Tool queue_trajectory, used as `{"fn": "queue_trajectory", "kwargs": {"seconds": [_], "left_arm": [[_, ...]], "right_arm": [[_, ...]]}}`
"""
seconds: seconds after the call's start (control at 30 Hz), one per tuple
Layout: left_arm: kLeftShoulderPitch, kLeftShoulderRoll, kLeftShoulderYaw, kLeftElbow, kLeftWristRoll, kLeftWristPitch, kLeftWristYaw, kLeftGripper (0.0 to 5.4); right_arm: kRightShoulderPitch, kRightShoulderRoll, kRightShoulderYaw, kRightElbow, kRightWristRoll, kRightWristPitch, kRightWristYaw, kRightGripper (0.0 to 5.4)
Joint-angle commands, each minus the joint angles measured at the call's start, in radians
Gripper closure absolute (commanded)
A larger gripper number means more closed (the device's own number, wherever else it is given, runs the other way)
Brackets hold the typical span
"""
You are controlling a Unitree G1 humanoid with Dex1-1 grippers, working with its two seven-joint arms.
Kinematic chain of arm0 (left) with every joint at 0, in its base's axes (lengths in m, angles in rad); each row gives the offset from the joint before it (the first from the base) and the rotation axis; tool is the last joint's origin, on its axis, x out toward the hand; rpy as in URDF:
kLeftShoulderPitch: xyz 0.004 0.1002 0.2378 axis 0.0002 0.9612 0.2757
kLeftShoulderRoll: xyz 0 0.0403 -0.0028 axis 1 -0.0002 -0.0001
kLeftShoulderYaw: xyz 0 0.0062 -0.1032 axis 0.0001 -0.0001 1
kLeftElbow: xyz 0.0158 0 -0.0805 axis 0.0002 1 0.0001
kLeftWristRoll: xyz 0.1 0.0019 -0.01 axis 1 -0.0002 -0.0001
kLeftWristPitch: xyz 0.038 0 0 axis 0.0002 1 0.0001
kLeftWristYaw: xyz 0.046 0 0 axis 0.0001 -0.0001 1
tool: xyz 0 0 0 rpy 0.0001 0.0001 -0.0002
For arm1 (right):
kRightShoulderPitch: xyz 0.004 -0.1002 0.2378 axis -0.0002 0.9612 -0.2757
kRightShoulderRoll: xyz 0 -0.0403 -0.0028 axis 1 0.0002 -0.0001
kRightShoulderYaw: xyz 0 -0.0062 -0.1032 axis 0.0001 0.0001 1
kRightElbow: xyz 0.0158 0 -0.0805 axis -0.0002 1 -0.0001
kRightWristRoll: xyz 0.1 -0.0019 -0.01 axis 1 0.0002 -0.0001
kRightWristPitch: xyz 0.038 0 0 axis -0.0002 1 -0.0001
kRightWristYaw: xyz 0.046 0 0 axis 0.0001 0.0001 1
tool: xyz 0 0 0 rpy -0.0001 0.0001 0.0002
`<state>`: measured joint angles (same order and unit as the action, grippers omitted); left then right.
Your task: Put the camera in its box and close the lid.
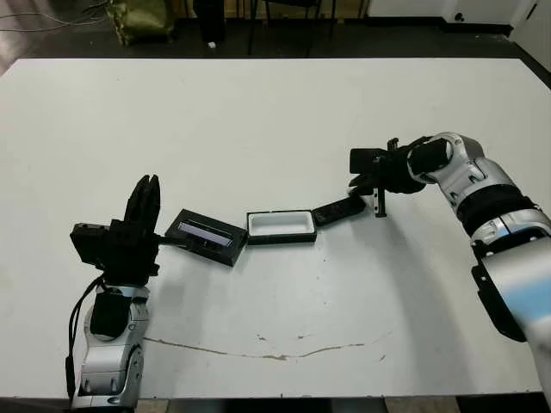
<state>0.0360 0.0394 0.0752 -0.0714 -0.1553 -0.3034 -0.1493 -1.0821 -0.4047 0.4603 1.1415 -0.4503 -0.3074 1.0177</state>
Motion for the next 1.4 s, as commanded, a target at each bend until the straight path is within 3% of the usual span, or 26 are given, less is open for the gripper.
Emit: {"fn": "queue_trajectory", "kwargs": {"seconds": [0.03,0.3,0.63,0.97,1.4], "left_arm": [[0.011,0.001,0.002,0.017,0.001,0.005,0.0,5.38],[0.015,0.001,0.002,0.006,0.007,0.016,0.009,5.38],[0.017,-0.001,0.0,0.003,0.009,0.013,0.012,5.38],[0.017,0.001,0.001,0.008,0.002,0.009,0.006,5.38],[0.016,0.001,0.001,0.008,-0.003,0.012,0.006,5.38]], "right_arm": [[0.049,-0.013,0.016,-0.006,-0.012,-0.026,0.016,5.4],[0.073,-0.024,-0.002,-0.041,0.028,-0.03,0.072,5.4],[0.118,-0.062,-0.041,-0.096,0.087,0.054,0.144,5.4],[0.185,-0.123,-0.048,-0.256,0.115,0.132,0.185,5.4],[0.278,-0.181,-0.098,-0.425,0.231,0.194,0.297,5.4]]}}
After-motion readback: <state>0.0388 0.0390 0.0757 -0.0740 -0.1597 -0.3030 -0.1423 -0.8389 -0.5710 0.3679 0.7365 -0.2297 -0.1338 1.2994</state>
